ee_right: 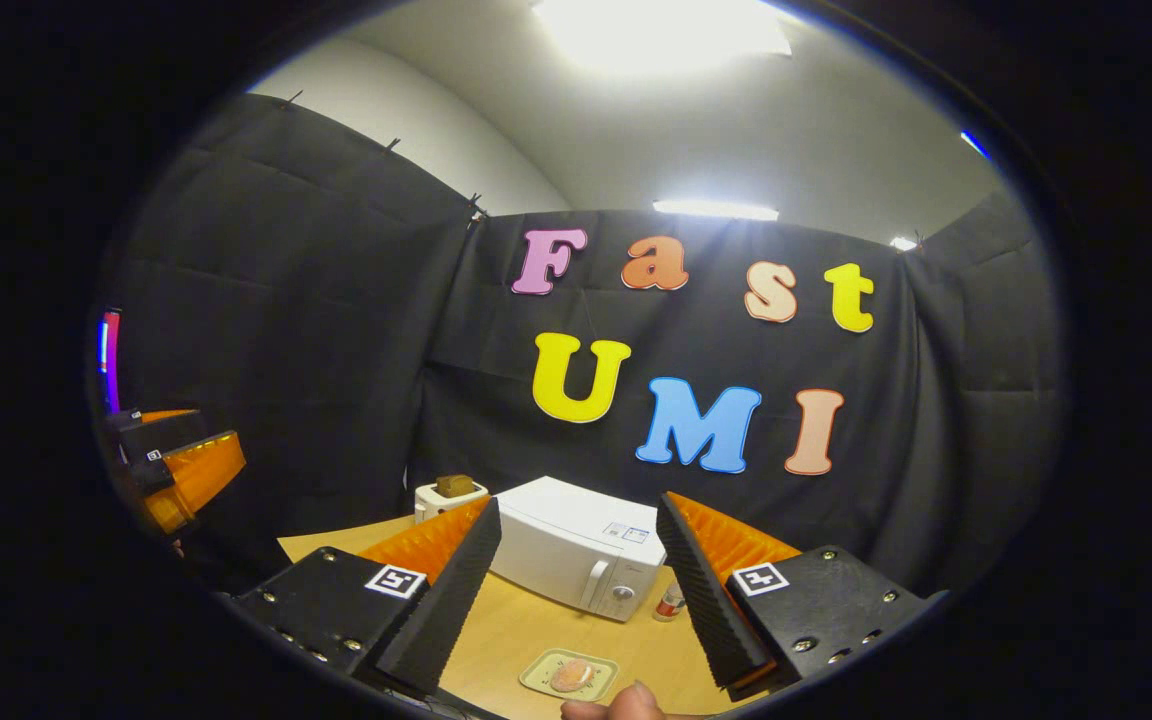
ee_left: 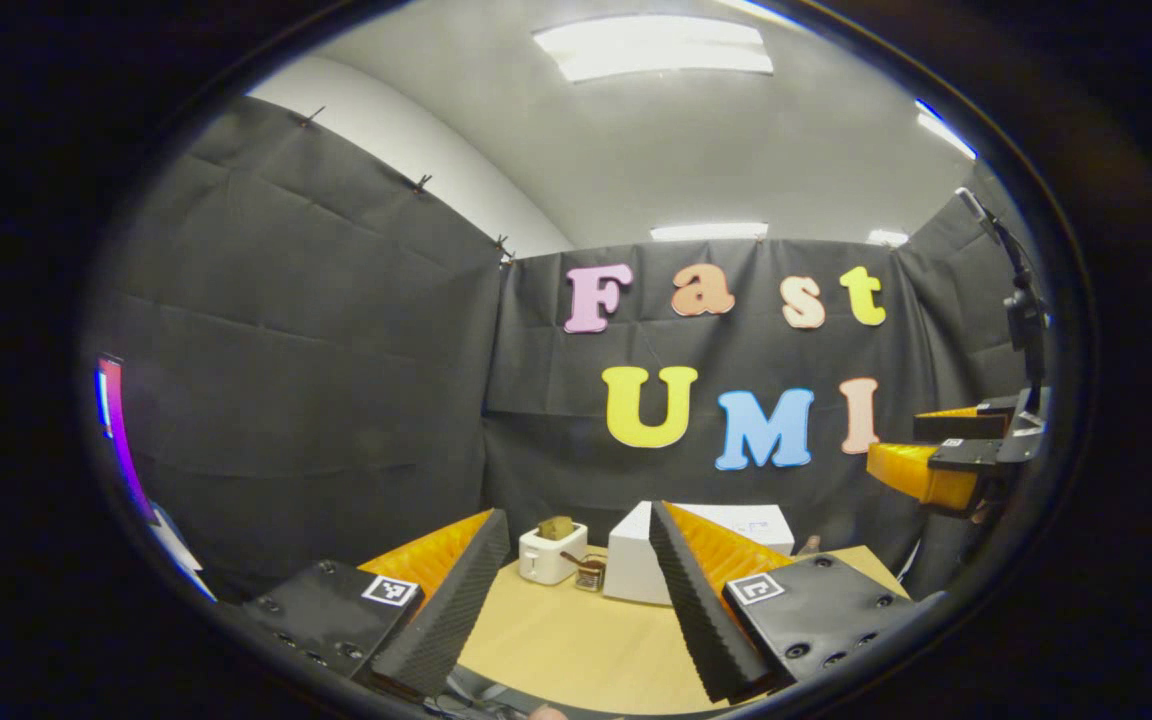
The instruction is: Open the microwave oven with the left hand, put the food in, and close the microwave oven.
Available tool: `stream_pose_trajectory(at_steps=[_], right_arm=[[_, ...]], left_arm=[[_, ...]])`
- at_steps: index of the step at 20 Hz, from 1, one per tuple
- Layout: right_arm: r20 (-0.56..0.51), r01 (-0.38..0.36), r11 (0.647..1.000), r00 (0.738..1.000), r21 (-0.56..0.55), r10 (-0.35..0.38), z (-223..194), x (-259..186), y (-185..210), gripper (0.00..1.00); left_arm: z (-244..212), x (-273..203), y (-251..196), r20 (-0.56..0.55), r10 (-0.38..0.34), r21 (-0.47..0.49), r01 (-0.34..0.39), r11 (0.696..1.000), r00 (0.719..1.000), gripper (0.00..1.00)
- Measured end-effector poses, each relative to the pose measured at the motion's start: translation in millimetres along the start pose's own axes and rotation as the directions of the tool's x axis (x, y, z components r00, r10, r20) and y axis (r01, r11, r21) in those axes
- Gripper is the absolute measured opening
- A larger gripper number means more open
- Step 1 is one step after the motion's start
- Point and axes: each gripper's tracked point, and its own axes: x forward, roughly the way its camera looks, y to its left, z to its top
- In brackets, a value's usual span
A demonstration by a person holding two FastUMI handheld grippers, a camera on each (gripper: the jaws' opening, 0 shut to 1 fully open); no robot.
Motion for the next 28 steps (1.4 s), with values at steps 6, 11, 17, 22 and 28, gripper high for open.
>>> stream_pose_trajectory(at_steps=[6, 11, 17, 22, 28], right_arm=[[0.016, -0.039, 0.995, 0.999, 0.088, 0.038, -7, 17, -43, 0.95], [-0.041, 0.009, 0.993, 0.999, 0.118, -0.004, -29, 27, -80, 0.96], [-0.147, 0.162, 0.972, 0.98, 0.169, -0.137, -52, 58, -108, 0.96], [-0.246, 0.304, 0.94, 0.933, 0.154, -0.261, -73, 76, -128, 0.96], [-0.348, 0.462, 0.882, 0.846, 0.097, -0.405, -97, 72, -151, 0.96]], left_arm=[[-27, 39, -63, -0.047, -0.031, 0.021, 0.032, 0.999, 0.998, 0.94], [-69, 91, -140, -0.101, -0.148, 0.052, 0.154, 0.987, 0.984, 0.94], [-140, 175, -198, -0.167, -0.302, 0.001, 0.306, 0.952, 0.939, 0.94], [-213, 238, -239, -0.246, -0.426, -0.006, 0.438, 0.899, 0.871, 0.94], [-305, 295, -295, -0.34, -0.535, -0.044, 0.555, 0.83, 0.773, 0.96]])
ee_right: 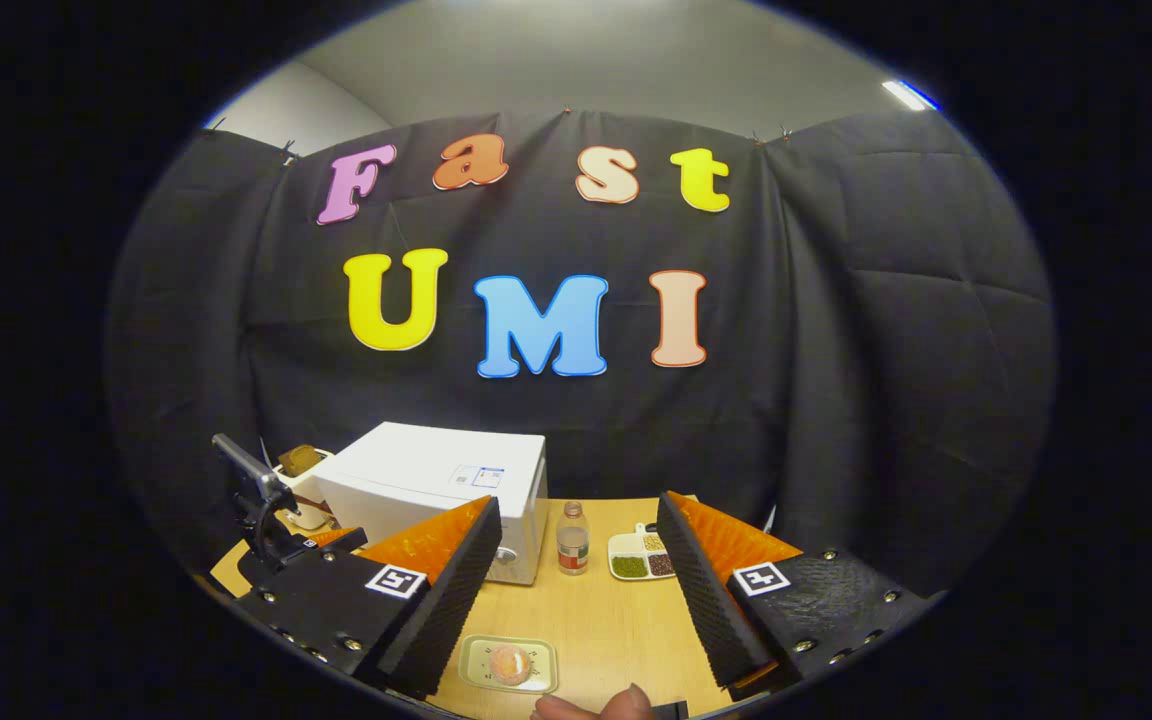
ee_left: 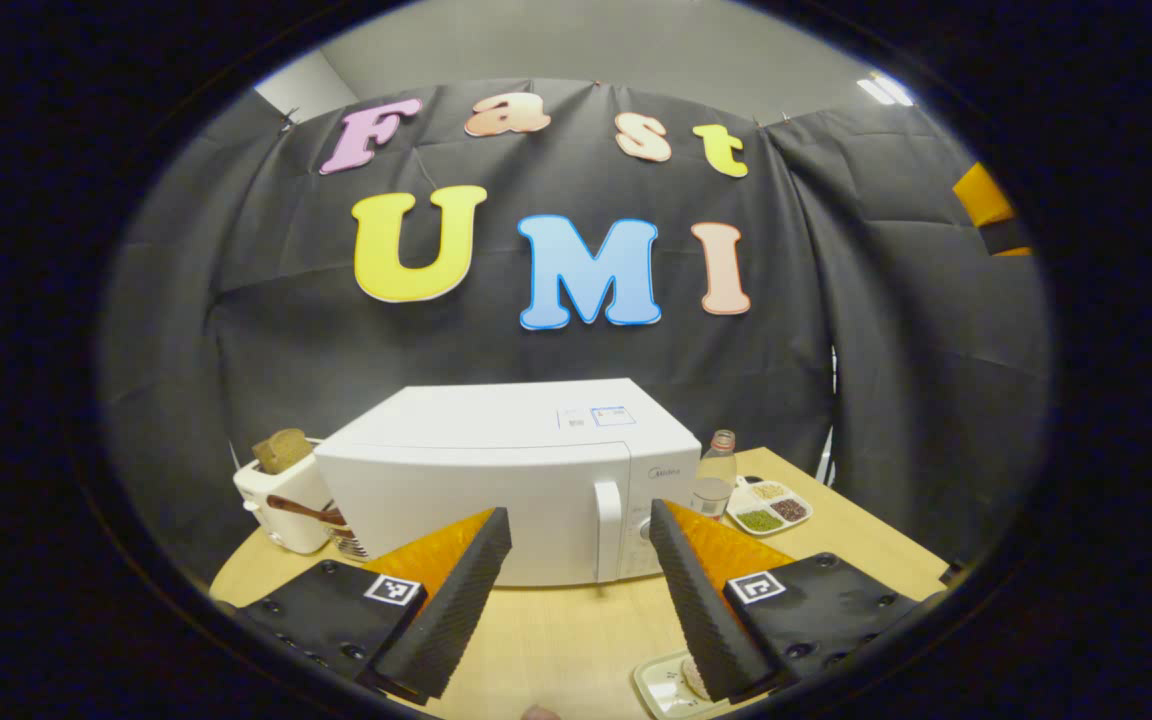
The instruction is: Open the microwave oven with the left hand, put the food in, and close the microwave oven.
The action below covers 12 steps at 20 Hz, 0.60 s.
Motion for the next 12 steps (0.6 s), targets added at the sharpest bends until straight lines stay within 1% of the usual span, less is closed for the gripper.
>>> stream_pose_trajectory(at_steps=[2, 4, 5, 6, 7, 8, 9, 10, 11, 12], right_arm=[[-0.027, 0.049, 0.999, 0.998, -0.005, -0.049, -8, 3, -8, 0.96], [-0.051, 0.09, 0.996, 0.995, -0.009, -0.09, -14, 6, -15, 0.96], [-0.061, 0.112, 0.994, 0.992, -0.016, -0.113, -16, 6, -21, 0.96], [-0.07, 0.133, 0.991, 0.989, -0.021, -0.134, -19, 7, -26, 0.96], [-0.079, 0.15, 0.988, 0.985, -0.02, -0.152, -22, 9, -29, 0.96], [-0.091, 0.166, 0.986, 0.982, -0.017, -0.167, -26, 9, -33, 0.96], [-0.104, 0.177, 0.984, 0.979, -0.013, -0.177, -31, 9, -35, 0.96], [-0.116, 0.19, 0.982, 0.975, -0.016, -0.19, -36, 9, -38, 0.96], [-0.126, 0.2, 0.98, 0.971, -0.019, -0.201, -41, 9, -41, 0.96], [-0.139, 0.205, 0.979, 0.969, -0.017, -0.205, -46, 9, -43, 0.96]], left_arm=[[-20, 29, -6, -0.038, -0.031, -0.012, 0.031, 0.999, 0.999, 0.94], [-39, 54, -8, -0.07, -0.05, -0.024, 0.049, 0.999, 0.996, 0.87], [-48, 65, -13, -0.085, -0.063, -0.034, 0.06, 0.998, 0.994, 0.89], [-56, 76, -15, -0.102, -0.07, -0.043, 0.066, 0.997, 0.992, 0.87], [-65, 87, -18, -0.126, -0.075, -0.05, 0.069, 0.996, 0.989, 0.9], [-72, 98, -19, -0.144, -0.076, -0.051, 0.069, 0.996, 0.987, 0.89], [-77, 105, -22, -0.153, -0.081, -0.052, 0.074, 0.996, 0.985, 0.92], [-81, 115, -25, -0.156, -0.084, -0.051, 0.077, 0.996, 0.984, 0.83], [-83, 124, -28, -0.155, -0.099, -0.055, 0.091, 0.994, 0.983, 0.83], [-86, 131, -34, -0.152, -0.113, -0.055, 0.106, 0.993, 0.982, 0.79]])
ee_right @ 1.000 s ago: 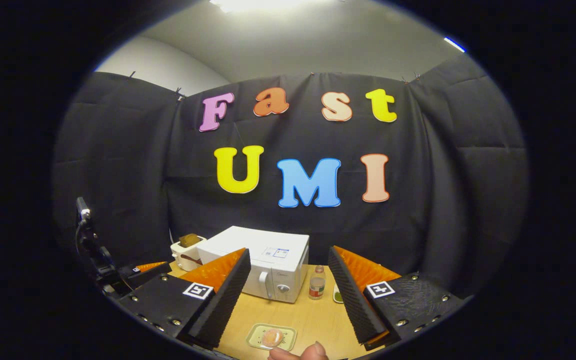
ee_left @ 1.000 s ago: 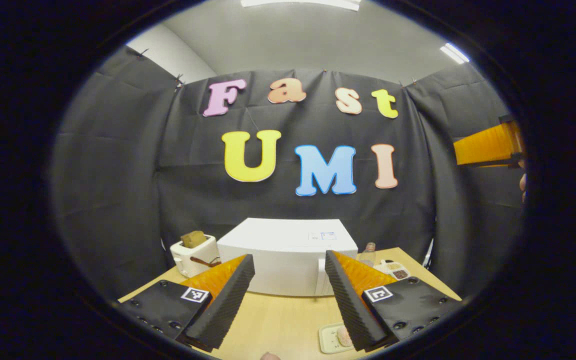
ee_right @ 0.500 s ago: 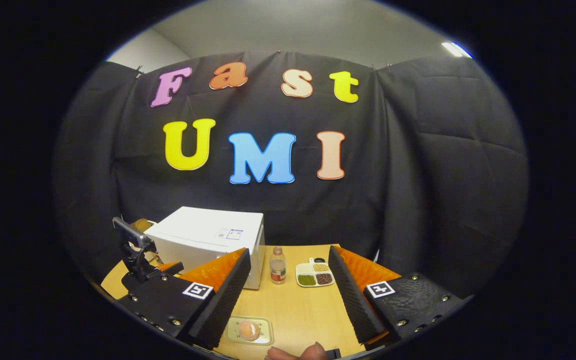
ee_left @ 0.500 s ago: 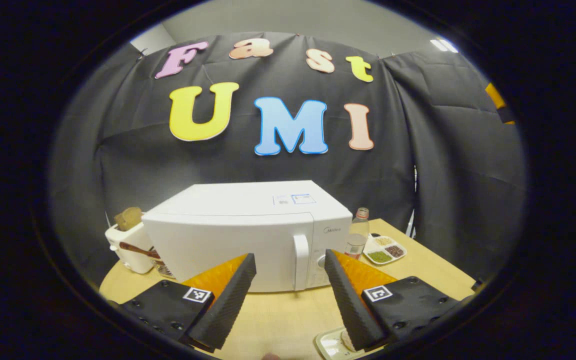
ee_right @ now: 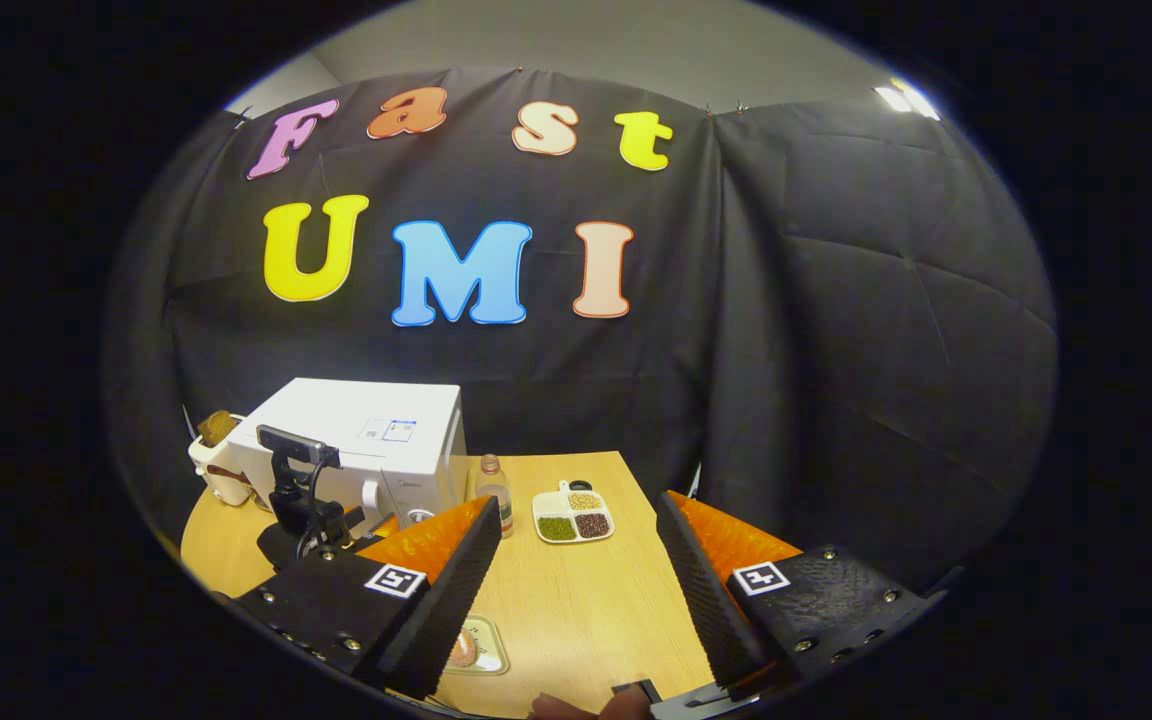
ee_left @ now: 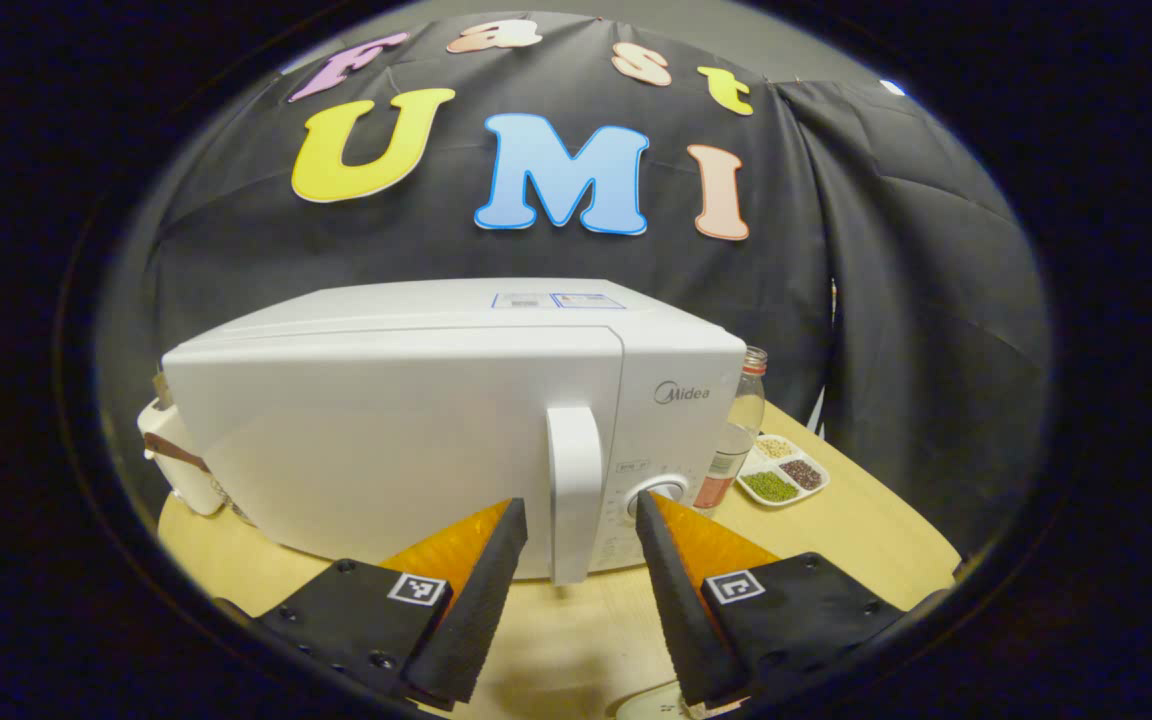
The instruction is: Open the microwave oven with the left hand, put the food in, and close the microwave oven.
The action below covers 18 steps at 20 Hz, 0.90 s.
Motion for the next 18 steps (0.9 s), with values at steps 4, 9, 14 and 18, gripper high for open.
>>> stream_pose_trajectory(at_steps=[4, 9, 14, 18], right_arm=[[-0.048, 0.004, 1.0, 0.999, 0.018, -0.003, -18, -4, -4, 0.96], [-0.046, -0.028, 0.998, 0.998, 0.06, 0.031, -22, -20, -8, 0.96], [0.035, -0.115, 0.99, 0.993, 0.085, 0.113, -4, -49, -12, 0.96], [0.061, -0.157, 0.984, 0.986, 0.082, 0.152, 0, -62, -30, 0.96]], left_arm=[[-7, 23, 10, 0.004, 0.063, 0.035, -0.063, 0.997, 0.998, 0.51], [-9, 15, 9, 0.054, 0.052, 0.069, -0.055, 0.996, 0.997, 0.29], [-12, 15, 7, 0.005, -0.009, 0.037, 0.009, 0.999, 1.0, 0.21], [-11, 14, 7, -0.044, 0.023, 0.024, -0.021, 0.999, 0.999, 0.12]])
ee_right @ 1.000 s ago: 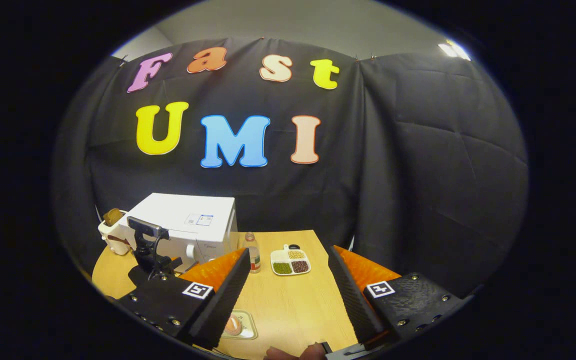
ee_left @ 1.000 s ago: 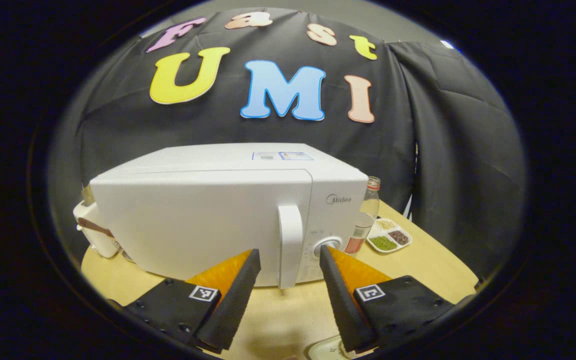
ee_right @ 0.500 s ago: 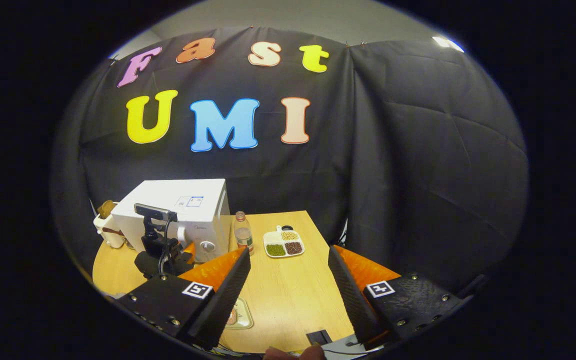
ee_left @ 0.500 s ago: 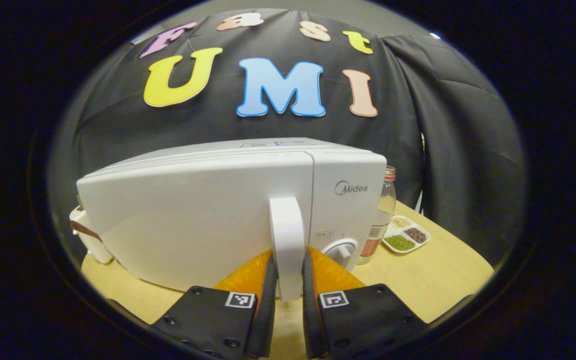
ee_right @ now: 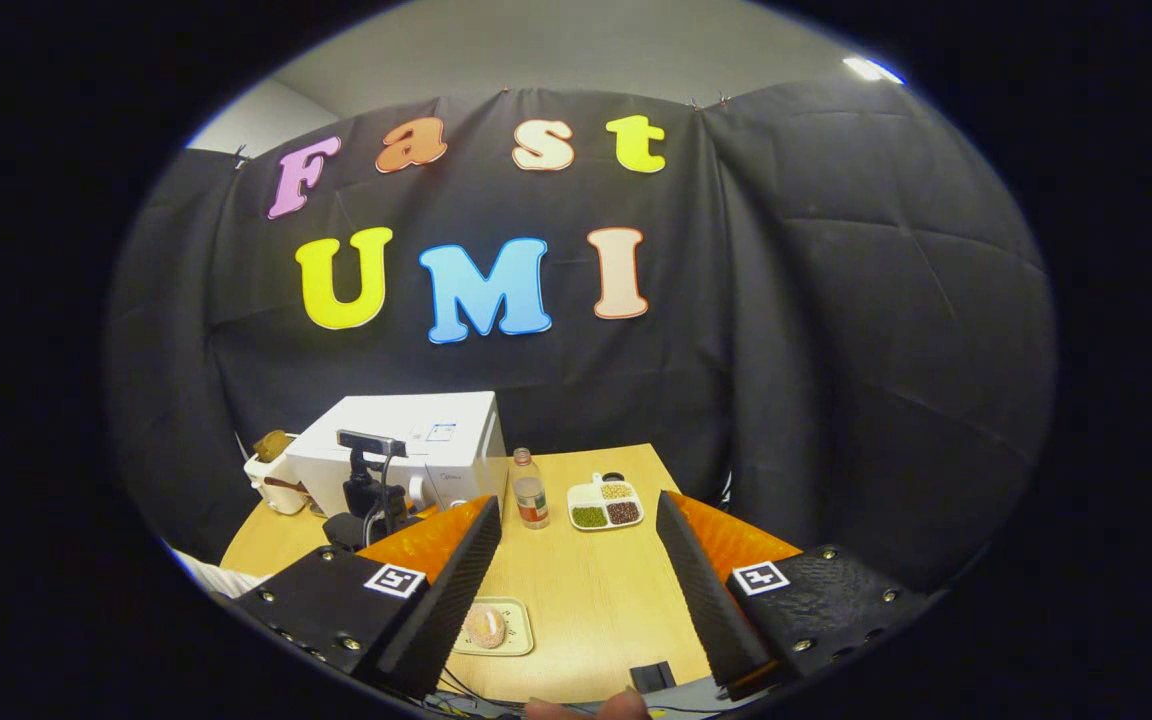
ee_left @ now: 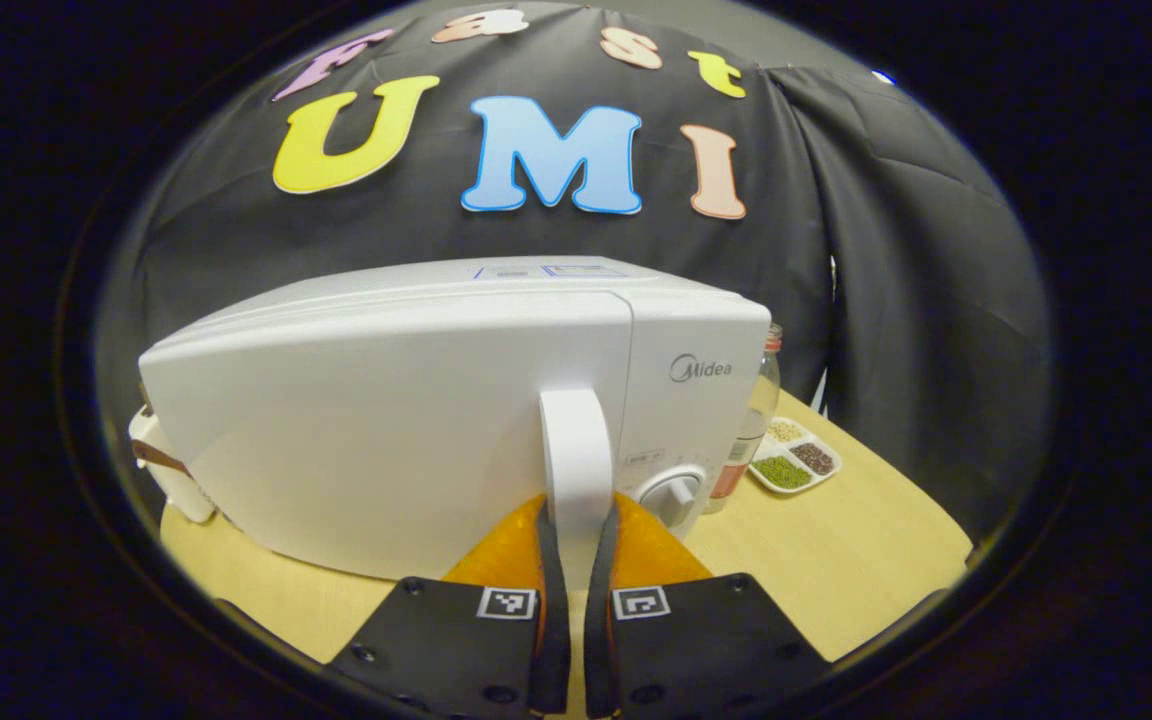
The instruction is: Open the microwave oven with the left hand, put the food in, and close the microwave oven.
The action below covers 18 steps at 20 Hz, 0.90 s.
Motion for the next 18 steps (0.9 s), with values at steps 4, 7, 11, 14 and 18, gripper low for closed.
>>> stream_pose_trajectory(at_steps=[4, 7, 11, 14, 18], right_arm=[[-0.005, 0.004, 0.996, 1.0, 0.085, -0.004, -10, -23, -27, 0.96], [-0.013, 0.016, 0.994, 1.0, 0.107, -0.014, -25, -38, -46, 0.96], [-0.018, 0.035, 0.989, 0.999, 0.147, -0.033, -28, -46, -72, 0.96], [-0.022, 0.022, 0.987, 1.0, 0.158, -0.018, -33, -49, -78, 0.97], [-0.032, -0.023, 0.986, 0.999, 0.168, 0.029, -47, -50, -75, 0.96]], left_arm=[[-1, -1, 0, -0.013, 0.026, 0.002, -0.026, 1.0, 1.0, 0.14], [-1, -1, 0, -0.029, 0.052, 0.008, -0.052, 0.999, 0.998, 0.14], [-2, -2, 1, -0.048, 0.101, -0.023, -0.102, 0.994, 0.994, 0.14], [-7, -9, 0, -0.087, 0.12, -0.02, -0.122, 0.992, 0.989, 0.12], [-37, -79, 7, -0.036, 0.145, 0.003, -0.145, 0.989, 0.989, 0.14]])
